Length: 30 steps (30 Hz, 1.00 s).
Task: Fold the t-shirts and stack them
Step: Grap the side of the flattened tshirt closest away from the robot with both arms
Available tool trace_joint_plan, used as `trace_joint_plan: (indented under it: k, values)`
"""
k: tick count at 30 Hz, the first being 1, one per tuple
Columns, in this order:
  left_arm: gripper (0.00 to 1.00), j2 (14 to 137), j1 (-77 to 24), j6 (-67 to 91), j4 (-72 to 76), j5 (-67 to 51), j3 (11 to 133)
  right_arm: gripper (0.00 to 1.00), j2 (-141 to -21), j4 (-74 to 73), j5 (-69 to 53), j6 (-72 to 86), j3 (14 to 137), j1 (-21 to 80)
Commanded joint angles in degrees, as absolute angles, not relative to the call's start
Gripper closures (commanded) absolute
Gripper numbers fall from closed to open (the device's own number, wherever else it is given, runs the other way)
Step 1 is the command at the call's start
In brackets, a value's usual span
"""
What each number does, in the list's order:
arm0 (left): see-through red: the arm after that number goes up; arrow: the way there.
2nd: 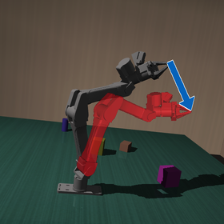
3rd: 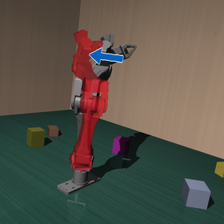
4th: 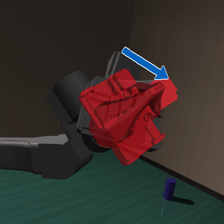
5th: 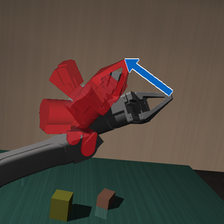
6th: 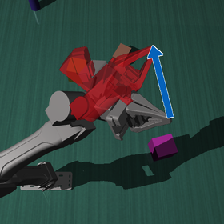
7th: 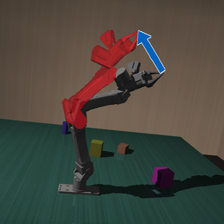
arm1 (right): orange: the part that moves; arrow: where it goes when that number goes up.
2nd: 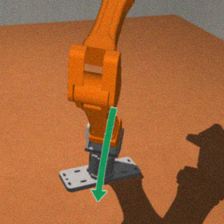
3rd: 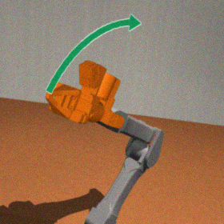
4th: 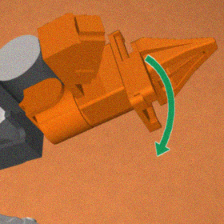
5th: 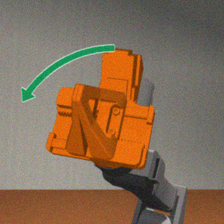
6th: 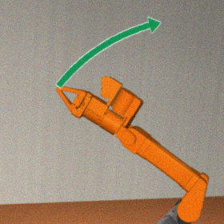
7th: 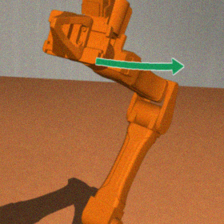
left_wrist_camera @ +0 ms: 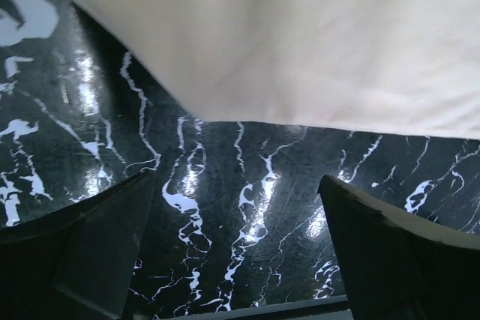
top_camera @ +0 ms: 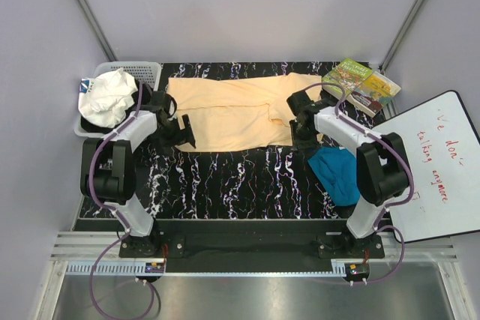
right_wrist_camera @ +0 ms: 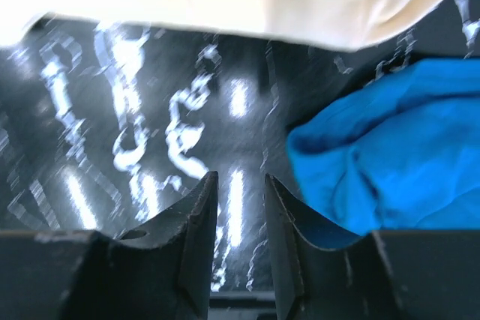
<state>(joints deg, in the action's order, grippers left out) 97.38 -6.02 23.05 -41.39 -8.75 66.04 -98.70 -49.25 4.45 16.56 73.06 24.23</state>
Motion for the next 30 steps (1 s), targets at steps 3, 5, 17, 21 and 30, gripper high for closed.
trace_joint_plan:
  k: [3,5,17,21,30]
  values:
    - [0.03,97.38,-4.48,26.10,-37.79,-6.86,65.48,0.62,-106.24,-43.07,16.70,16.35,76.28,25.49]
    - [0.03,97.38,-4.48,26.19,-38.23,-6.51,65.39,0.62,-108.10,-42.80,18.01,15.47,78.57,26.10]
    - [0.04,98.35,-4.04,25.75,-39.64,-6.24,66.18,0.57,-117.24,-41.31,20.22,11.25,84.99,28.04]
    - [0.04,99.75,-4.04,25.14,-40.69,-5.89,67.59,0.51,-118.91,-41.40,18.37,10.90,85.87,28.21]
    - [0.04,101.95,-4.04,23.82,-42.01,-5.98,69.52,0.59,-124.62,-41.31,14.68,11.08,88.59,28.74]
